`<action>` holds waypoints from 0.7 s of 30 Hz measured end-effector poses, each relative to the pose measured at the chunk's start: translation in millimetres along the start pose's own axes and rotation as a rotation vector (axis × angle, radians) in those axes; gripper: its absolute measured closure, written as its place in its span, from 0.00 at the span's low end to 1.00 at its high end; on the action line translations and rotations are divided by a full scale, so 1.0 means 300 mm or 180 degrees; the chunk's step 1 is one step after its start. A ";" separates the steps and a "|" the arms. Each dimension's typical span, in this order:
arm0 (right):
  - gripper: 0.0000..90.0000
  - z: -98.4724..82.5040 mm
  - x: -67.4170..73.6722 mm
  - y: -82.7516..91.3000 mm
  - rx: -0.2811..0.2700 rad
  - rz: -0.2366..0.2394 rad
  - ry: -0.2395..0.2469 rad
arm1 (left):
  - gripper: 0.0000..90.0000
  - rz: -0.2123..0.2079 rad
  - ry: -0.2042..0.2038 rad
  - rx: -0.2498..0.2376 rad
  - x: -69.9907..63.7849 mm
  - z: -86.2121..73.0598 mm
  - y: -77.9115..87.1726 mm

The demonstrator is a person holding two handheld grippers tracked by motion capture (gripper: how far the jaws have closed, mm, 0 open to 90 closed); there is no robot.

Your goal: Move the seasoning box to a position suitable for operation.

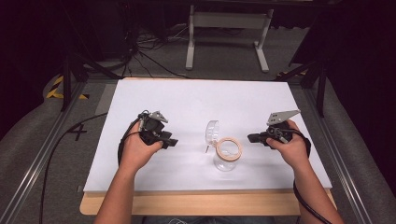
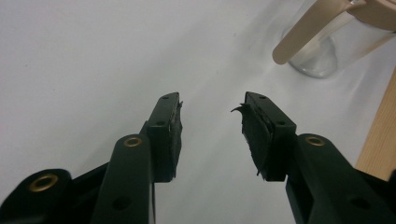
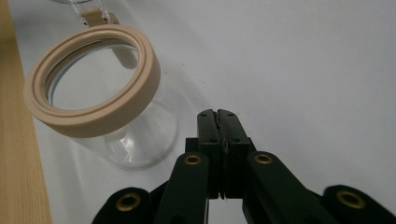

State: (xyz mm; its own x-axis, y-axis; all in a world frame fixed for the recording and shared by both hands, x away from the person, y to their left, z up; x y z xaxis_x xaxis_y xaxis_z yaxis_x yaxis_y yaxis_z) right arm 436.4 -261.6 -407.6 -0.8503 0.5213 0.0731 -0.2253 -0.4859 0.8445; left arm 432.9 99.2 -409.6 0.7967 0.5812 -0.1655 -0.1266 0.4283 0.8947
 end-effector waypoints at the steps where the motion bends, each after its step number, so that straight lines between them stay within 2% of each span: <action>1: 1.00 0.000 0.001 -0.004 0.0004 0.0012 0.0001 | 0.65 0.0006 -0.0023 0.0036 -0.003 0.000 0.002; 3: 1.00 0.002 0.003 -0.011 0.0021 0.0027 0.0013 | 0.65 0.0011 -0.0073 0.0045 -0.008 0.001 0.004; 8: 1.00 0.006 0.012 -0.044 0.0055 0.0089 0.0056 | 0.65 -0.0030 -0.0082 0.0023 -0.033 0.010 0.012; 13: 0.99 -0.002 0.005 -0.106 0.0107 0.0172 0.0061 | 0.62 -0.0042 -0.0188 0.0078 -0.051 0.017 0.013; 15: 0.99 -0.011 0.003 -0.133 0.0180 0.0199 0.0040 | 0.62 -0.0057 -0.0182 0.0057 -0.058 0.019 0.012; 21: 1.00 -0.008 0.014 -0.161 0.0206 0.0271 0.0105 | 0.62 -0.0055 -0.0217 0.0062 -0.060 0.020 0.016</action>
State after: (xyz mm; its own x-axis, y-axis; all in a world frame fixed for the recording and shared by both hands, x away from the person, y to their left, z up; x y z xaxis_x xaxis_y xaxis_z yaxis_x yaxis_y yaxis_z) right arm 442.6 -237.6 -449.2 -0.8805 0.4560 0.1295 -0.1212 -0.4805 0.8686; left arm 421.5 86.6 -399.8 0.8372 0.5251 -0.1528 -0.1017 0.4240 0.9000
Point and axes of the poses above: each handheld gripper's, and its own axes: y roughly backward along the jaws, z roughly out of its top, x roughly to its left, the point moved 5 cm from there along -y, roughly forward along the jaws, and after that the axes turned 15 degrees about x, right-handed, at the moved point
